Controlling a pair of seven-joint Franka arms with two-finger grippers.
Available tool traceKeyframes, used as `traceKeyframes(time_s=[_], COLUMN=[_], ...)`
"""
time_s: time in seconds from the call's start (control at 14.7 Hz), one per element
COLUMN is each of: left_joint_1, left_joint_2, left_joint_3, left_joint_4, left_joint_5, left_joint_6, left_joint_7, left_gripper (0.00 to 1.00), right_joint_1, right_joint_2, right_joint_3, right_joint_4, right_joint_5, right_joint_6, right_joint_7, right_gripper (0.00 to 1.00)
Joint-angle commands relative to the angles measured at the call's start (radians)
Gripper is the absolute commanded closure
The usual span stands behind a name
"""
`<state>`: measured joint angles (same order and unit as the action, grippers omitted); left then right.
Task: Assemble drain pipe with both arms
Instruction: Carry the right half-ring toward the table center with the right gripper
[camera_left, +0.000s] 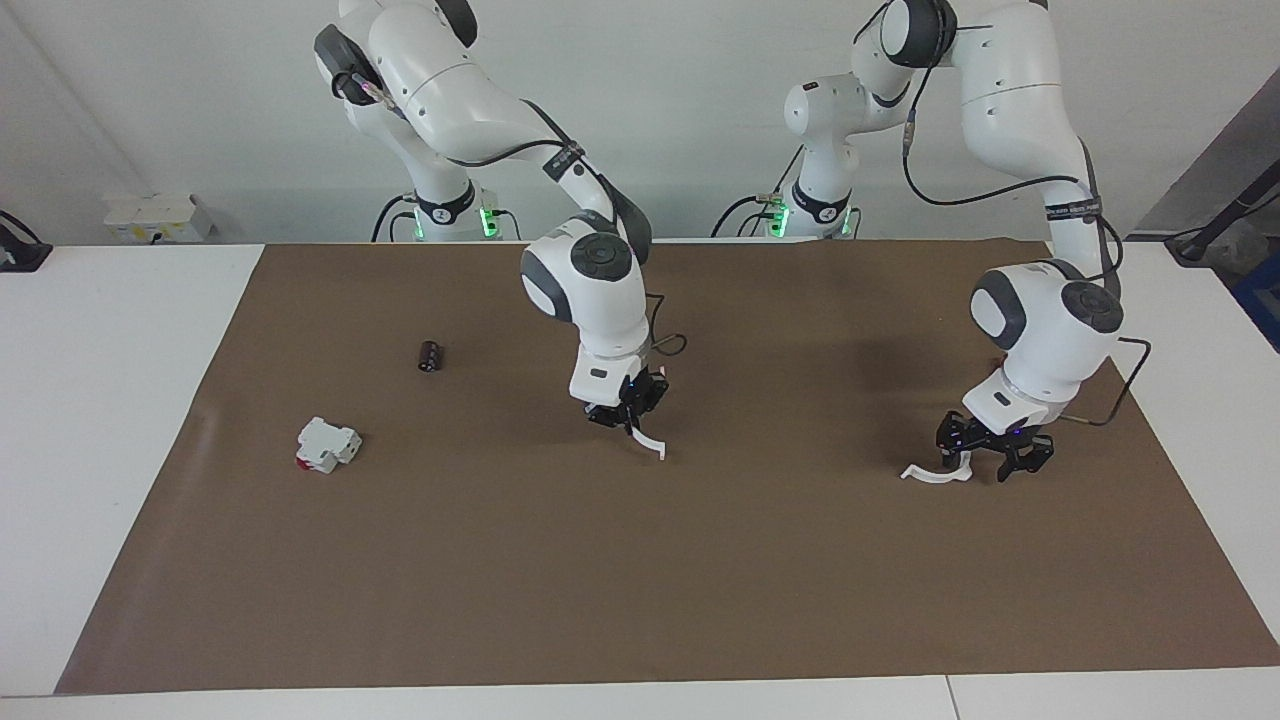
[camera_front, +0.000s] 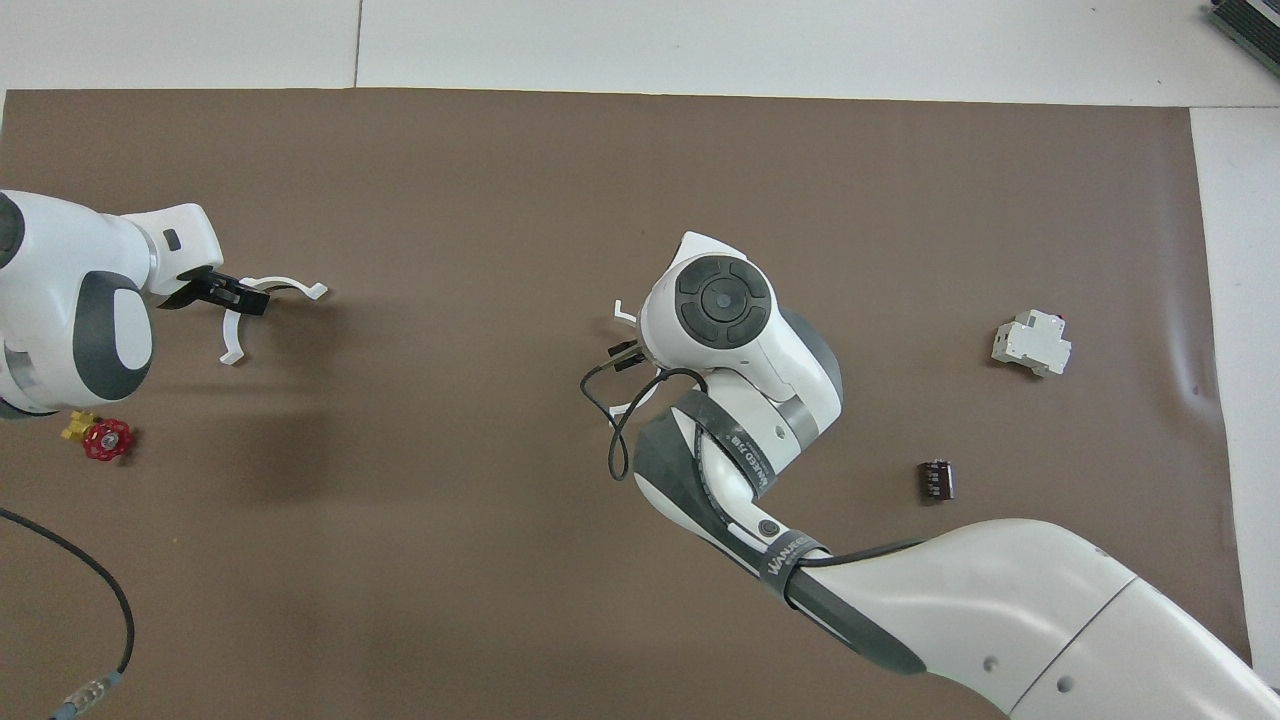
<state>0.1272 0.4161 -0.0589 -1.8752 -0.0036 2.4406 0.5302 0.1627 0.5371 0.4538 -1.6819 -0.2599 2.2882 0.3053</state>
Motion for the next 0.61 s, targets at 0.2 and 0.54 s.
traceKeyframes(time_s=[0.2,0.54], left_joint_1=[0.019,0.018], left_joint_2=[0.009,0.01], left_joint_3=[-0.01,-0.01], left_joint_4=[0.008,0.01], left_joint_5=[-0.035,-0.036], left_joint_6=[0.015,0.02], left_joint_7=[0.027,0.083], left_gripper=[0.24,0.24], right_joint_1=[-0.006,-0.003], right_joint_2=[0.041,0.053], right_joint_3=[0.023,0.023], right_joint_4=[0.007,0.004], right_joint_5=[-0.051,-0.075], right_joint_6=[0.04,0.065], right_joint_7=[-0.04,-0.046], right_gripper=[1.0,1.0])
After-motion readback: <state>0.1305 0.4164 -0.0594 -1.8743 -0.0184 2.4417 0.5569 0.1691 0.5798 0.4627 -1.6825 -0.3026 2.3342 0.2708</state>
